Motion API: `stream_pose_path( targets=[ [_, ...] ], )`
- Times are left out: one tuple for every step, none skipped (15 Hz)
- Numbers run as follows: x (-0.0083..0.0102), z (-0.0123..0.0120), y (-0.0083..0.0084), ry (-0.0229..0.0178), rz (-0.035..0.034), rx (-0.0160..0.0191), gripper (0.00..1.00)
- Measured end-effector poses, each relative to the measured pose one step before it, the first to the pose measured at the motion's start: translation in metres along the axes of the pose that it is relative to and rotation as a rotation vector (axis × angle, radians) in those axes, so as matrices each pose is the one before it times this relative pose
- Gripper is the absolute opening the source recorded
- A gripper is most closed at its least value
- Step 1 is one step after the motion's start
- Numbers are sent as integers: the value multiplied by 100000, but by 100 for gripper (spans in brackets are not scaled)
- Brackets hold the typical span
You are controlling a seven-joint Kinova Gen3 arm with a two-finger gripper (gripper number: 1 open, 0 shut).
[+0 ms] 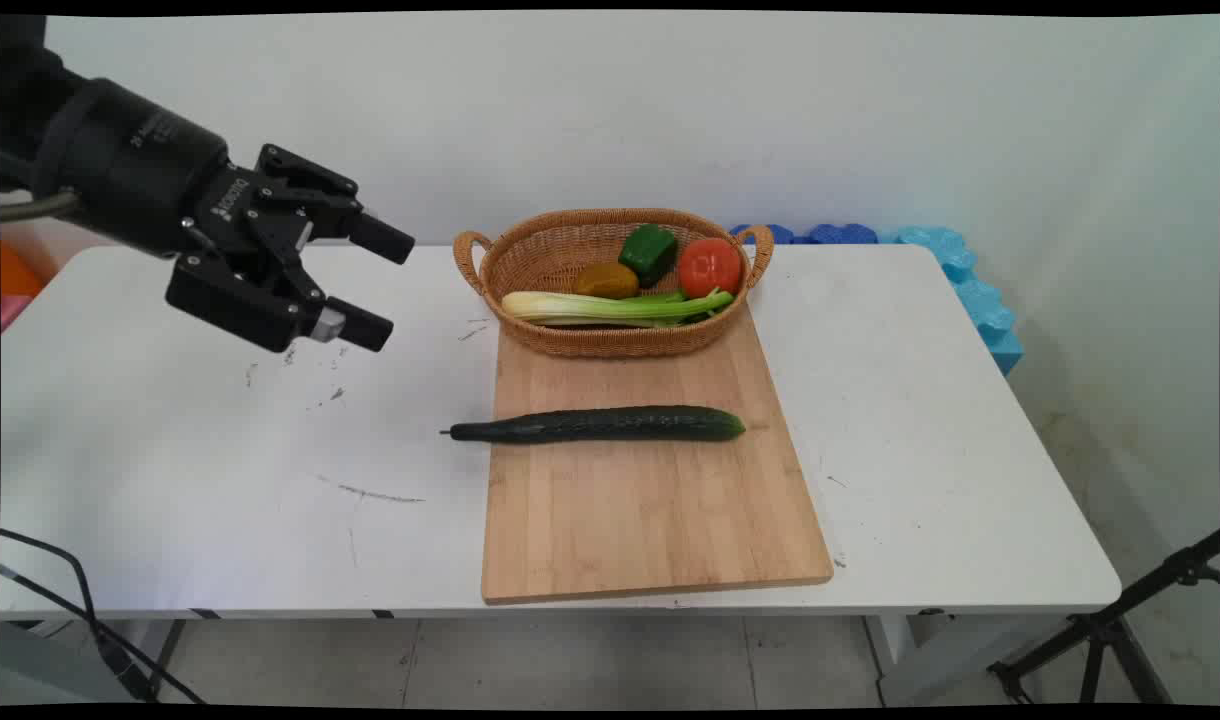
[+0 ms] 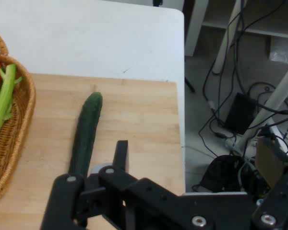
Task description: Pick up the potato from the vegetable basket
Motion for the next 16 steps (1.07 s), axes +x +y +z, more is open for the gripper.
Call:
stream_pose_path(
  targets=[
    [92, 97, -312, -212, 78, 829, 100],
    [161, 156, -392, -106, 17, 862, 100],
    [280, 260, -594, 39, 108, 1395, 100],
    [298, 288, -577, 84, 101, 1274, 100],
    [353, 350, -632, 102, 28, 1232, 100],
    [318, 319, -561, 105, -16, 1152, 100],
    [407, 389, -697, 135, -145, 1396, 100],
    [286, 295, -508, 80, -145, 1077, 100],
    [434, 468, -779, 57, -366, 1572, 100],
    [300, 356, -563, -35, -246, 1106, 100],
    [426, 531, -809, -118, -401, 1519, 100],
    [508, 683, -999, -274, -348, 1866, 100],
    [487, 688, -984, -363, -218, 1751, 100],
    [410, 548, -844, -254, -176, 1411, 100],
    [222, 389, -571, -256, -101, 940, 100],
    [214, 544, -780, -409, -126, 1265, 100]
  ],
)
